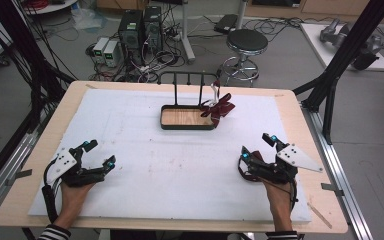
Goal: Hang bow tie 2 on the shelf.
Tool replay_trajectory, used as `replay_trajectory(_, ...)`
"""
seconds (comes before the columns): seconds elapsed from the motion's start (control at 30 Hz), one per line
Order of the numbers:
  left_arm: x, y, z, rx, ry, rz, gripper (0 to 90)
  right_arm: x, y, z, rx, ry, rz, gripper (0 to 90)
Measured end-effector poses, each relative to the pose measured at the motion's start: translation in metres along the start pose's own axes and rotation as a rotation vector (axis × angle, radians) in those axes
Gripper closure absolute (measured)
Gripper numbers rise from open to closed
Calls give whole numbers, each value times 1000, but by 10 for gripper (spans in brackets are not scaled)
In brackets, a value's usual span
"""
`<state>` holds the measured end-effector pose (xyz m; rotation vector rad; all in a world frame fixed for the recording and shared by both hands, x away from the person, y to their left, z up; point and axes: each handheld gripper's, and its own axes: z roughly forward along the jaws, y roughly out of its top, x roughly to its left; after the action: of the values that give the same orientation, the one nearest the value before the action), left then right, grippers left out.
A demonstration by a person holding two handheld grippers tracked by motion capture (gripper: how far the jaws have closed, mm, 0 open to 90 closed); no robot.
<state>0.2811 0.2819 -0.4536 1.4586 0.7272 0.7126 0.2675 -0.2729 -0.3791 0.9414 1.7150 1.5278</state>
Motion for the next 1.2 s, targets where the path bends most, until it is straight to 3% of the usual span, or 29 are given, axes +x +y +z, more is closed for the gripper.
replay_trajectory(0.33, 1, 0, 0, 0, -2, -1, 117, -5, 6, -1, 36, 1, -16, 170)
replay_trajectory(0.7, 0, 0, 0, 1, 1, 0, 117, -9, 10, -2, 125, 13, -54, 174)
replay_trajectory(1.1, 0, 0, 0, 0, -1, 1, 117, -19, 9, -5, 226, 22, -44, 174)
replay_trajectory(1.2, 0, 0, 0, 2, -1, 5, 117, -24, 9, -4, 276, 25, -44, 174)
